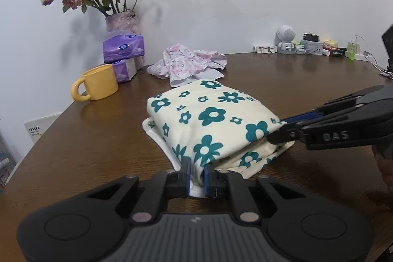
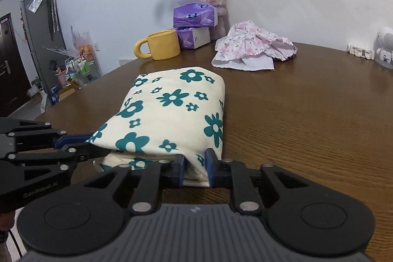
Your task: Fold clothes
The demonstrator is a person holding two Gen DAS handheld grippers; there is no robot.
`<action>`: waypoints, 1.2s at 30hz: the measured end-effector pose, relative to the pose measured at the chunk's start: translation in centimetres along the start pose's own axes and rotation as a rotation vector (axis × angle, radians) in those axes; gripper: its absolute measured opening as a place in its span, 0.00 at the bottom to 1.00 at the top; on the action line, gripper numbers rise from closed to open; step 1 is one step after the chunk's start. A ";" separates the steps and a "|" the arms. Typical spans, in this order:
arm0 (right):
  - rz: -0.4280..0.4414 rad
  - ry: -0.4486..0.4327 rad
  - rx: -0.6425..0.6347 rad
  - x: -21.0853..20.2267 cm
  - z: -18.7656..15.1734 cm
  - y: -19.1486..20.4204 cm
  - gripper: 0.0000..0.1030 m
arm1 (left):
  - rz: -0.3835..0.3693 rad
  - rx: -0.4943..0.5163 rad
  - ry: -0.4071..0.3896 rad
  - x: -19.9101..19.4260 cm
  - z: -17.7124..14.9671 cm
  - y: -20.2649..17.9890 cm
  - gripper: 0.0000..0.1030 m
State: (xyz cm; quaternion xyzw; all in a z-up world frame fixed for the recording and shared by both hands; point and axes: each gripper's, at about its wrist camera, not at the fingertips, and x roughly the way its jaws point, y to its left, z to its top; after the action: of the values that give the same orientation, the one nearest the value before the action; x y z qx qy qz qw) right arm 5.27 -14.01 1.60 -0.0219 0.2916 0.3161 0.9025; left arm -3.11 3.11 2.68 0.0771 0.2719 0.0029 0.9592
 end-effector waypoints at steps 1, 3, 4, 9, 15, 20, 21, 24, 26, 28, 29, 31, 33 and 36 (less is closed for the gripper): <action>-0.007 -0.010 -0.008 -0.4 -0.1 0.1 0.34 | 0.006 0.002 -0.003 -0.2 0.0 -0.1 0.16; -0.028 -0.027 -0.028 -1.2 -0.4 0.2 0.37 | 0.015 0.007 0.002 -0.1 0.1 -0.4 0.19; -0.039 -0.027 -0.034 -1.3 -0.5 0.3 0.37 | 0.019 0.010 0.006 0.0 0.1 -0.5 0.22; -0.043 0.011 0.004 -0.4 -0.6 -0.2 0.36 | 0.038 -0.011 0.025 0.4 0.2 -0.9 0.22; 0.017 0.022 0.201 0.8 -0.6 -1.9 0.17 | 0.024 -0.084 0.040 0.5 -0.1 -0.2 0.12; 0.025 -0.006 0.301 0.8 -1.1 -2.7 0.13 | 0.017 -0.140 0.033 0.6 -0.5 0.2 0.08; 0.025 -0.009 0.308 0.8 -1.2 -2.7 0.13 | 0.015 -0.159 0.032 0.6 -0.6 0.4 0.08; 0.030 -0.020 0.343 0.5 -1.7 -2.8 0.13 | 0.017 -0.203 0.028 0.6 -0.8 0.8 0.07; 0.034 -0.026 0.367 0.4 -2.0 -2.8 0.13 | 0.017 -0.221 0.026 0.6 -1.0 1.1 0.07; 0.028 -0.030 0.367 0.4 -2.1 -2.5 0.13 | 0.016 -0.234 0.027 0.6 -1.1 1.3 0.08; 0.025 -0.028 0.356 0.4 -2.0 -2.3 0.15 | 0.018 -0.242 0.028 0.6 -1.1 1.4 0.09; 0.023 -0.023 0.331 0.3 -1.8 -2.0 0.19 | 0.004 -0.280 0.032 0.5 -1.1 2.0 0.19; 0.024 -0.031 0.314 -0.4 -1.8 -1.9 0.29 | -0.033 -0.304 0.038 0.1 -1.1 2.7 0.37; 0.037 -0.055 0.297 -2.2 -1.7 -2.3 0.36 | -0.096 -0.327 0.040 -0.6 -1.1 3.6 0.46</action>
State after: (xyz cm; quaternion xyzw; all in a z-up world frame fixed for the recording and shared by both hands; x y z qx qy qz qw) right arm 4.32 -17.43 1.12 0.1259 0.3106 0.2867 0.8975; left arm -4.11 6.79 2.58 -0.0930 0.2903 0.0026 0.9524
